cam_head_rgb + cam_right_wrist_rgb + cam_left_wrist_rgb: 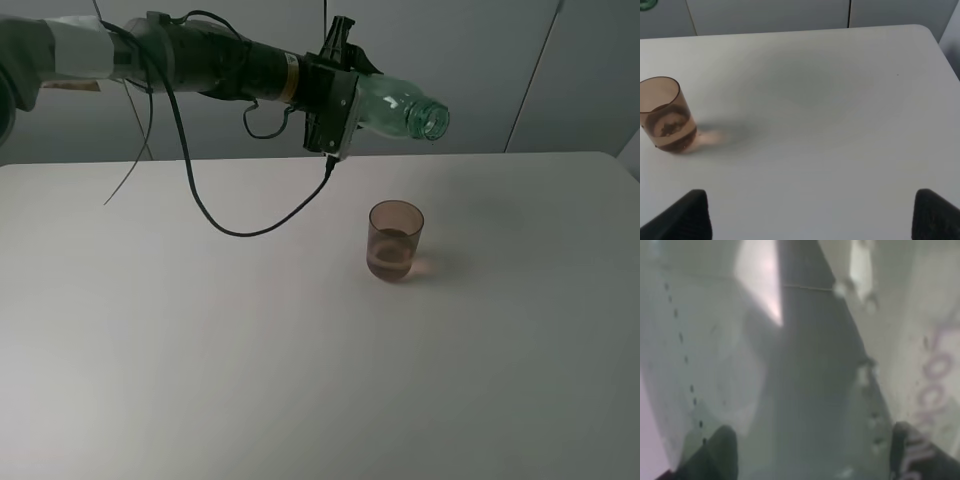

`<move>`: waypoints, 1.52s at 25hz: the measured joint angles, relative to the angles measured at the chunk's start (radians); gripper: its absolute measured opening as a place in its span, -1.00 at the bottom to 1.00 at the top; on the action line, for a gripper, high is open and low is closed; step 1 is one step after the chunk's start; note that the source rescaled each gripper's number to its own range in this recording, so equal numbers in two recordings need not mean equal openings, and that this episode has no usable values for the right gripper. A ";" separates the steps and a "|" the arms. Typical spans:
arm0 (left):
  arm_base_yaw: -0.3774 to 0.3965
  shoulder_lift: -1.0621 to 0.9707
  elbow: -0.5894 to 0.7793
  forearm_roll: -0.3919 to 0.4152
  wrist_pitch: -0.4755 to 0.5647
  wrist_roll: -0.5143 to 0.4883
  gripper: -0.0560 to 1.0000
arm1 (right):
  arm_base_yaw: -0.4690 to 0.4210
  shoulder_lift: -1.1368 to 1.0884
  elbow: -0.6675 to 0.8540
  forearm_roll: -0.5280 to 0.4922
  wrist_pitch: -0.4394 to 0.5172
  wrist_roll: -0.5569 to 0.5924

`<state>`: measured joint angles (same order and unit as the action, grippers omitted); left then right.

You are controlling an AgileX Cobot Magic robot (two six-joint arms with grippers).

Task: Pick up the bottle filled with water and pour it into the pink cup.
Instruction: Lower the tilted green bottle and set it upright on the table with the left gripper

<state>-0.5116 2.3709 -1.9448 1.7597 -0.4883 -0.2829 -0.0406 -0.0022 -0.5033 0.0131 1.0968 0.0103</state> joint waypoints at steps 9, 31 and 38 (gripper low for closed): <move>0.059 -0.005 0.000 0.000 0.000 -0.940 -0.88 | 0.000 0.000 0.000 0.000 0.000 0.000; 0.151 -0.318 0.747 -1.458 0.038 0.058 -0.88 | 0.000 0.000 0.000 0.000 0.000 0.000; 0.156 -0.318 0.900 -1.561 -0.106 0.182 -0.88 | 0.000 0.000 0.000 0.000 0.000 0.000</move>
<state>-0.3560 2.0529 -1.0446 0.1991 -0.5940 -0.1005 -0.0406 -0.0022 -0.5033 0.0131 1.0968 0.0103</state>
